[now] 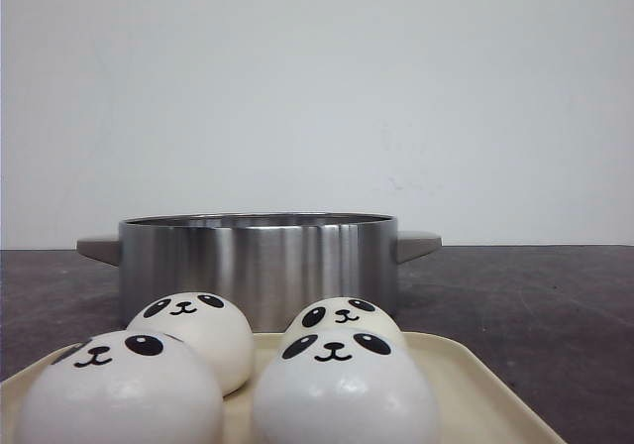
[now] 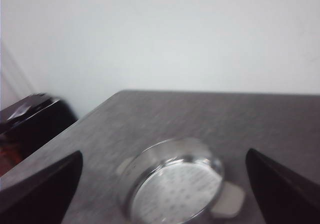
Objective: Steam buns
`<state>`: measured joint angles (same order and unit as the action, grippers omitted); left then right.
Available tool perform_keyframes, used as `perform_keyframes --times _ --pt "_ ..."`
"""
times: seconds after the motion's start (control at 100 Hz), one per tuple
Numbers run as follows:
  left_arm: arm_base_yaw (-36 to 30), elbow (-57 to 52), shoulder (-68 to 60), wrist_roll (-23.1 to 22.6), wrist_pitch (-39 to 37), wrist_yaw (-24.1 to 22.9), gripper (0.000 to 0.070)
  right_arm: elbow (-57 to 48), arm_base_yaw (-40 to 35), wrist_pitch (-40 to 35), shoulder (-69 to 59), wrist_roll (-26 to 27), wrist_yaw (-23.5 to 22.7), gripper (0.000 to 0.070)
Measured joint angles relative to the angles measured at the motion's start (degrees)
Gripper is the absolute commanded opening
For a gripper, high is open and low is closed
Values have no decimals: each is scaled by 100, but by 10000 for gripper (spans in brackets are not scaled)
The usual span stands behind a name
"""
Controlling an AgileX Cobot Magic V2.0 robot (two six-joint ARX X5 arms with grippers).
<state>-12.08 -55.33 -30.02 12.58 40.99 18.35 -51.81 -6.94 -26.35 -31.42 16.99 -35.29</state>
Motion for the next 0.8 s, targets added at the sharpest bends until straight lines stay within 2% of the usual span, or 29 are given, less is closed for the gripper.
perform_keyframes --times 0.16,0.34,0.48,0.63,0.8 --pt "-61 0 0 -22 44 0 594 -66 -931 -131 -616 0 590 664" --pt "-131 0 0 -70 219 -66 594 -219 -2509 -774 -1576 2 2026 663" --pt "-173 0 0 -109 321 -177 593 -264 -3818 -909 -2424 146 3130 664" --pt "-234 0 0 -168 420 -192 593 -289 -4581 -944 -3289 549 3187 663" --pt "-286 0 0 -214 514 -210 593 -291 -4662 -1034 -4177 1049 3209 663"
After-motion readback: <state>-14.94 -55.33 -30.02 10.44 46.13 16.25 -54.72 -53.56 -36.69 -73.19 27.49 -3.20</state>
